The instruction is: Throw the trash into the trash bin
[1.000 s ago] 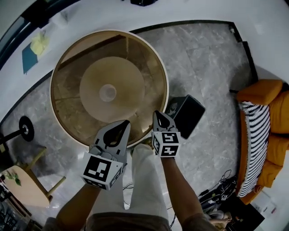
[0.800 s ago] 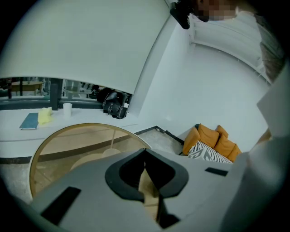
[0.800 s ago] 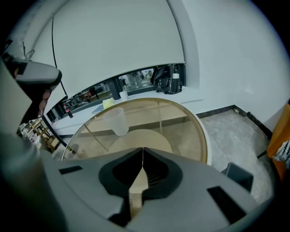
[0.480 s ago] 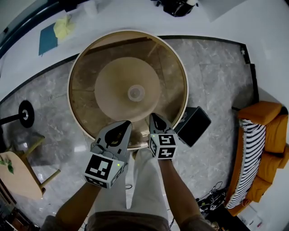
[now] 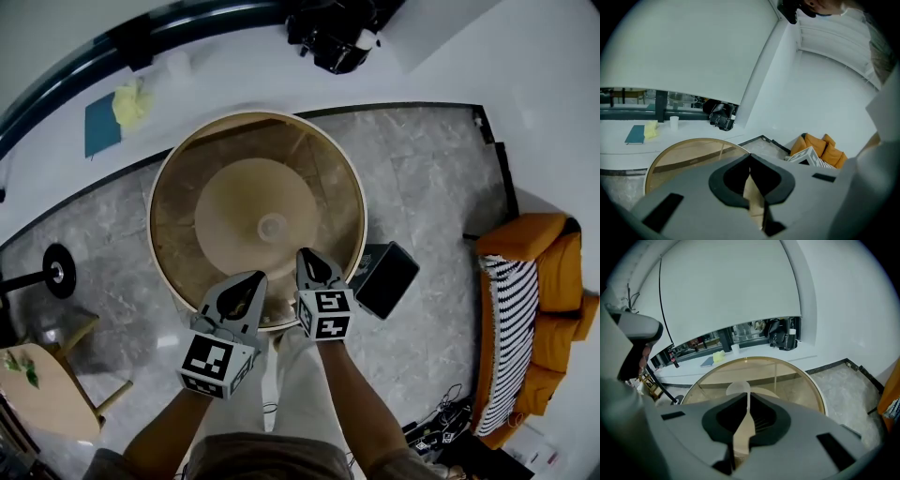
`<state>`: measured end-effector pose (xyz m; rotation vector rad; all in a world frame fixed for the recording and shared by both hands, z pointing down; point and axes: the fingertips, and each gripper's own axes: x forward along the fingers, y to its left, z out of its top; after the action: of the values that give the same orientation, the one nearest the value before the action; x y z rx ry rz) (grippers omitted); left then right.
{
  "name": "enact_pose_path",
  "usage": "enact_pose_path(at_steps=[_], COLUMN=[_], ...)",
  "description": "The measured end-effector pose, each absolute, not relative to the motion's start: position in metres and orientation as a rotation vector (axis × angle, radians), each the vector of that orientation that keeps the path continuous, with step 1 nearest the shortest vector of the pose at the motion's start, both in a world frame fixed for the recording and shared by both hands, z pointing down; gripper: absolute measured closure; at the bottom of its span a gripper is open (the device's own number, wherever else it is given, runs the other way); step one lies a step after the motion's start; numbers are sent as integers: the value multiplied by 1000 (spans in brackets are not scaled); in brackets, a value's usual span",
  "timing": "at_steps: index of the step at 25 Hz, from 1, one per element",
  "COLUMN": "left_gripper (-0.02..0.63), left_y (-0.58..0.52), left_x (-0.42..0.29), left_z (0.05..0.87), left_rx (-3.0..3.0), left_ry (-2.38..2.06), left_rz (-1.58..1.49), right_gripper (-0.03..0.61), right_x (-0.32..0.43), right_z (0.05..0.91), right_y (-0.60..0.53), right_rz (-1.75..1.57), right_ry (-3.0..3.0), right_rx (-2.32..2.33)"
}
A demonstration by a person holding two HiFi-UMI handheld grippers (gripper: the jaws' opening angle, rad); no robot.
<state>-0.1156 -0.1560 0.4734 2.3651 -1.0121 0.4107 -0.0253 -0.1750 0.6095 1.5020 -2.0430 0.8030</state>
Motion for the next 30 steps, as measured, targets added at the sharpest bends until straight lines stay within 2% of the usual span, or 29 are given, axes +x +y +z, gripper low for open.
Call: enact_pose_path(at_steps=[3,5,6,30], left_gripper=[595,595,595,595], left_y=[-163,-166,-167,-174], left_x=[-116,-117,-117,-115], left_z=[464,461,460,535], left_rx=[2386,2389,2389,2321], left_ry=[-1009,-1002,-999,-949], left_rz=[414,418,420,489], right_gripper=[545,430,423,425], right_x=[-31,-36,-37,-46], right_z=[599,596,595,663], right_y=[-188,-194,-197,-237], right_rz=[805,821,827,911], right_ry=[-2064,-2072,-2074,-2087], right_rx=[1509,1503,1499,1484])
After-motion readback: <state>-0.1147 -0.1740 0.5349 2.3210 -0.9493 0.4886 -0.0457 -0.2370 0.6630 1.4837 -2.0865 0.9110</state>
